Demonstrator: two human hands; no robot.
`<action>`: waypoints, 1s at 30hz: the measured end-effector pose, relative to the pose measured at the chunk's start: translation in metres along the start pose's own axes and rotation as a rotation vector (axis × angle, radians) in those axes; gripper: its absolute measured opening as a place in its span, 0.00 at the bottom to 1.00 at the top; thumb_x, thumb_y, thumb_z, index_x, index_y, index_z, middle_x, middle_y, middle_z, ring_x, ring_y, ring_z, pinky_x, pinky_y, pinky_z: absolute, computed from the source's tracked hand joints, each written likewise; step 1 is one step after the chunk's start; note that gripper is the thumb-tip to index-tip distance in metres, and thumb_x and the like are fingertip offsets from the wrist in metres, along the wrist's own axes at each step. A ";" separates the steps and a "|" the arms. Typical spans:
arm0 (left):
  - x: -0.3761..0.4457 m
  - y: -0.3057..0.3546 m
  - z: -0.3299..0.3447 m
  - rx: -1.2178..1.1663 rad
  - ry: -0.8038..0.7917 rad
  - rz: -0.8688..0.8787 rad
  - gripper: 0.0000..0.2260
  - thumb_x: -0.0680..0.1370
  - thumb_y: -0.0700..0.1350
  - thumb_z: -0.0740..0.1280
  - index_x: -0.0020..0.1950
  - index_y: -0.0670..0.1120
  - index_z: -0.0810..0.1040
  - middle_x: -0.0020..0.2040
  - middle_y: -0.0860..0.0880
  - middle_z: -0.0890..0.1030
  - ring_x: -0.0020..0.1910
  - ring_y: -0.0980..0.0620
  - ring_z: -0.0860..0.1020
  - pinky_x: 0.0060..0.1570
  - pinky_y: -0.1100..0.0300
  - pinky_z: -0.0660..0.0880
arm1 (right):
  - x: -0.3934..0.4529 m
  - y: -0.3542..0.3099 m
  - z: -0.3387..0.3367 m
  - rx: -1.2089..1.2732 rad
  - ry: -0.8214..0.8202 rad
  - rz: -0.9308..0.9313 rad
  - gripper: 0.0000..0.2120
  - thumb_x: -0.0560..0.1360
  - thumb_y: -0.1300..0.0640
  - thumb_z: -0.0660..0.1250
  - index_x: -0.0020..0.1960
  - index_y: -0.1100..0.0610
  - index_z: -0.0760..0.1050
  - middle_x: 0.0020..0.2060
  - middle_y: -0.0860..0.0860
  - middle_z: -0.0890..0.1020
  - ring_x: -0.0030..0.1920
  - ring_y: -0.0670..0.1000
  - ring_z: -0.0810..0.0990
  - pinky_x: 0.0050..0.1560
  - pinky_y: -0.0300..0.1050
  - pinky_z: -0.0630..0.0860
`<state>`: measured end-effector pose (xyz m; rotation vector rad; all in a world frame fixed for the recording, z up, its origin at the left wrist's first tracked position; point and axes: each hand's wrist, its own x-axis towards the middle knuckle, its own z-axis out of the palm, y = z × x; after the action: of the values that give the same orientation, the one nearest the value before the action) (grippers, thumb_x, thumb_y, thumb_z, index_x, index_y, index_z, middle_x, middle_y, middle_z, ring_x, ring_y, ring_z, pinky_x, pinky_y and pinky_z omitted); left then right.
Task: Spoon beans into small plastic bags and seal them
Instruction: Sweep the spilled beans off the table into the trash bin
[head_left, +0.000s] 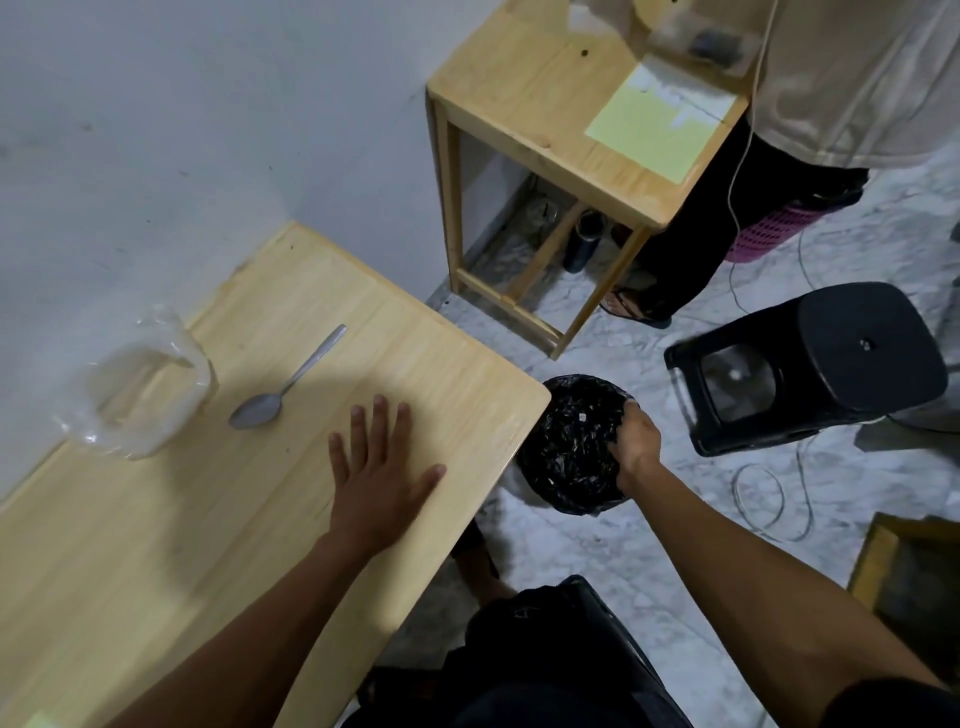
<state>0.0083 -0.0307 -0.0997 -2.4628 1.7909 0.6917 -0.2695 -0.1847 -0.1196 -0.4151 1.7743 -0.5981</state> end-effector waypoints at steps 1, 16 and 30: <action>0.000 -0.001 0.000 -0.005 0.005 0.003 0.40 0.73 0.73 0.40 0.77 0.54 0.32 0.77 0.50 0.31 0.75 0.48 0.28 0.73 0.42 0.33 | -0.003 -0.004 0.006 -0.050 -0.004 -0.086 0.23 0.81 0.43 0.56 0.71 0.53 0.70 0.69 0.56 0.73 0.66 0.59 0.72 0.68 0.57 0.69; -0.043 -0.047 -0.007 -0.110 0.087 -0.071 0.34 0.75 0.68 0.53 0.78 0.57 0.53 0.80 0.56 0.49 0.79 0.49 0.45 0.74 0.39 0.51 | -0.120 -0.048 0.191 -0.497 -0.498 -1.175 0.12 0.80 0.58 0.61 0.62 0.55 0.75 0.54 0.47 0.76 0.56 0.49 0.75 0.55 0.46 0.75; -0.133 -0.098 0.000 -0.234 0.048 -0.557 0.38 0.74 0.71 0.52 0.75 0.62 0.34 0.75 0.61 0.31 0.76 0.52 0.31 0.74 0.42 0.37 | -0.211 -0.016 0.381 -1.107 -1.063 -1.202 0.30 0.79 0.57 0.62 0.78 0.53 0.56 0.77 0.55 0.62 0.78 0.56 0.56 0.74 0.47 0.55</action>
<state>0.0652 0.1231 -0.0750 -2.9441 0.9825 0.8226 0.1540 -0.1490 -0.0257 -2.1525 0.4841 -0.0016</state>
